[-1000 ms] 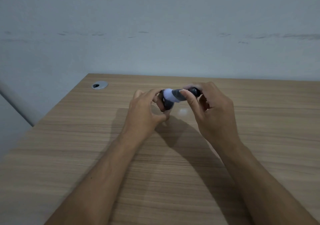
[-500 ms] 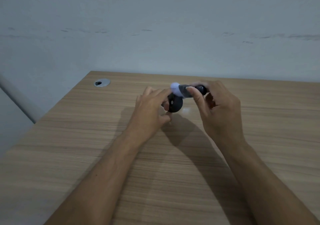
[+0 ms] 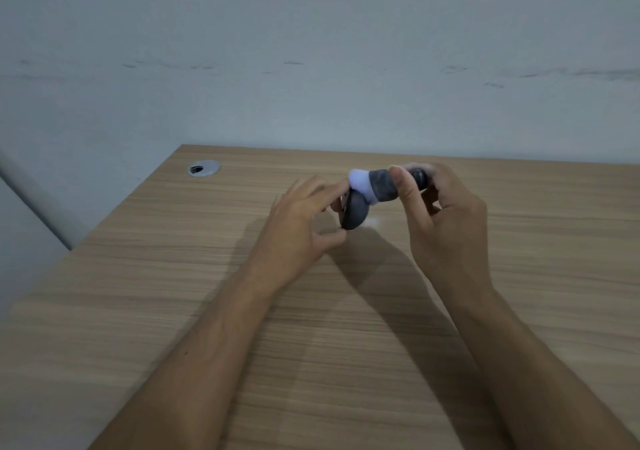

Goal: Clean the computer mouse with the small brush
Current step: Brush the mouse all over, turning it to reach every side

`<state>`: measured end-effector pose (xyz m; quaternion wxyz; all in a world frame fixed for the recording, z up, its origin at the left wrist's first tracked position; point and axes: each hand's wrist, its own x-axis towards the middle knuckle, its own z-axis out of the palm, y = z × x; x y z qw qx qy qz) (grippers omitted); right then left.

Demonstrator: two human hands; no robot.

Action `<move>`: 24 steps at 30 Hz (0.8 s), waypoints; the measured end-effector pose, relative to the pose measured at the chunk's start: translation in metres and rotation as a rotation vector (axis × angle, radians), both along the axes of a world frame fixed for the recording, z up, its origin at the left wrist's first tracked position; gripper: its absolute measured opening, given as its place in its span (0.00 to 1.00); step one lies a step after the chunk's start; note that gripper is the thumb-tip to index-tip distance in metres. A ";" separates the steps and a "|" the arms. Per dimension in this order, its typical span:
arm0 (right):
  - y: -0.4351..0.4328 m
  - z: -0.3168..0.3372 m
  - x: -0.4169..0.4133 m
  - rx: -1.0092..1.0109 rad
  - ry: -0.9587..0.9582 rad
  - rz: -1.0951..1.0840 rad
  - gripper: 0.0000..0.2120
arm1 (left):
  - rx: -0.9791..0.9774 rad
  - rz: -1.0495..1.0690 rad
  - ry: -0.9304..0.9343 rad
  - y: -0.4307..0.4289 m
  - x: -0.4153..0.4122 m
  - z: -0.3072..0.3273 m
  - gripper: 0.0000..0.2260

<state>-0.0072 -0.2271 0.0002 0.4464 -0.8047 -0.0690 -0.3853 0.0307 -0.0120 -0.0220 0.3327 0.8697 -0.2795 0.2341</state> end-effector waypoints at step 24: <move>-0.011 -0.014 0.015 0.081 0.071 -0.086 0.10 | -0.434 -0.068 0.450 -0.004 -0.010 0.006 0.27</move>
